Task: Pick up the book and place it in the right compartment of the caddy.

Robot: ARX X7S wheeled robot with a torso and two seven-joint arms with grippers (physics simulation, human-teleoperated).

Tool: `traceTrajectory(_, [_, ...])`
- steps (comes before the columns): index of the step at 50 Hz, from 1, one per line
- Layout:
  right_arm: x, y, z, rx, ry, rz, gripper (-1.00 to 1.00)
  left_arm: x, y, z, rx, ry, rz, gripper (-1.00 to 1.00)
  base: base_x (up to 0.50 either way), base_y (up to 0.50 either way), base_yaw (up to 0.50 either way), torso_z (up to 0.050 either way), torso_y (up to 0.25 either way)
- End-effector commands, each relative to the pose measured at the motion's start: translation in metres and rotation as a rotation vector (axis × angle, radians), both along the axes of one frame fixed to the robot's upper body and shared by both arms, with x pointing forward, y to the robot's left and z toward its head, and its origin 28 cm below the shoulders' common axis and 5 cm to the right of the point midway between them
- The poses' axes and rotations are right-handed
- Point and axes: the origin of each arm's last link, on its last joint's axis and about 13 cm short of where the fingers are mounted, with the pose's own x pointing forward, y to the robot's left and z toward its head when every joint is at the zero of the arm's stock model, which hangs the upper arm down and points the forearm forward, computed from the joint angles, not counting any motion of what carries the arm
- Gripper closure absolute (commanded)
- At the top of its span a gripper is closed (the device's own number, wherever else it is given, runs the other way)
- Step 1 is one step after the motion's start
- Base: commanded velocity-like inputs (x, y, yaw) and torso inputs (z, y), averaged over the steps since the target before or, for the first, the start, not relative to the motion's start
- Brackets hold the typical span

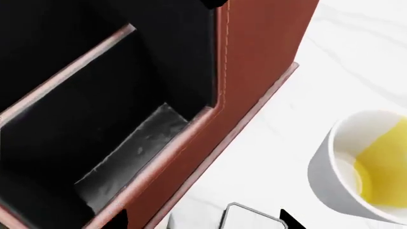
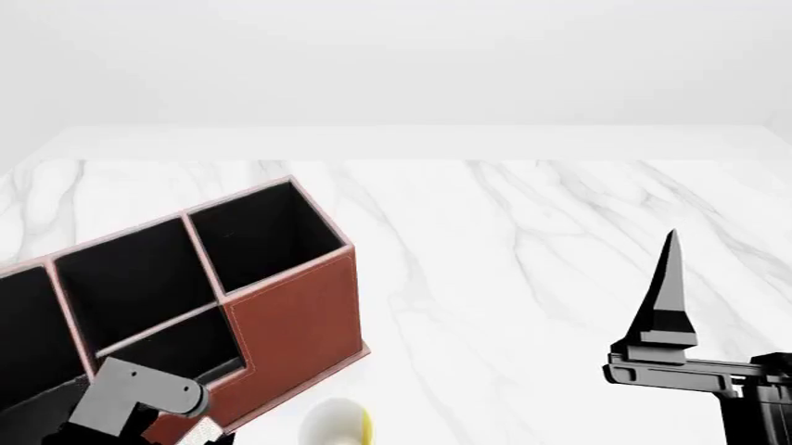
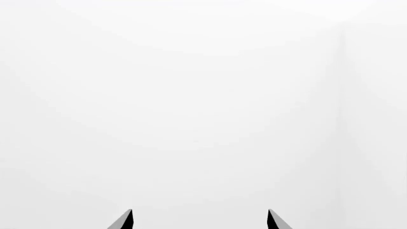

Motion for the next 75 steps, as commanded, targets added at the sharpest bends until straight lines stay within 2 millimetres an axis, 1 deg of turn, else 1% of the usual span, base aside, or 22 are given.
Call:
traceTrajectory(1, [0.000,0.000,-0.001,-0.002,0.004,-0.002,-1.00,-0.001,0.001,-0.008,0.001,0.030,0.007,-1.00,0.00,0.00,0.00,0.000,0.000])
traceTrajectory(10, [0.001,0.000,-0.001,-0.002,0.007,-0.003,-1.00,-0.003,-0.002,-0.011,0.001,0.043,-0.009,-1.00,0.00,0.00,0.00,0.000,0.000])
traceTrajectory(21, [0.001,-0.001,-0.002,-0.001,0.010,-0.004,-1.00,-0.010,-0.008,-0.013,0.018,0.047,-0.079,-1.00,0.00,0.00,0.00,0.000,0.000])
traceTrajectory(42, [0.001,-0.001,-0.003,-0.002,0.013,-0.004,-1.00,-0.007,-0.007,-0.025,0.007,0.101,-0.065,-1.00,0.00,0.00,0.00,0.000,0.000])
traceTrajectory(49, [0.001,-0.001,-0.004,-0.003,0.014,-0.005,-1.00,-0.007,-0.006,-0.028,-0.001,0.106,-0.071,-1.00,0.00,0.00,0.00,-0.002,0.000])
traceTrajectory(61, [0.001,-0.001,-0.005,-0.004,0.015,-0.007,-1.00,-0.008,-0.009,-0.038,0.002,0.131,-0.095,-1.00,0.00,0.00,0.00,-0.003,0.000])
traceTrajectory(62, [0.001,-0.001,-0.005,-0.003,0.015,-0.008,-1.00,-0.007,-0.008,-0.037,0.007,0.126,-0.090,1.00,0.00,0.00,0.00,-0.010,0.000])
traceTrajectory(75, [0.002,-0.001,-0.005,-0.006,0.019,-0.008,-1.00,-0.010,-0.010,-0.034,0.006,0.100,-0.123,1.00,0.00,0.00,0.00,-0.003,0.000])
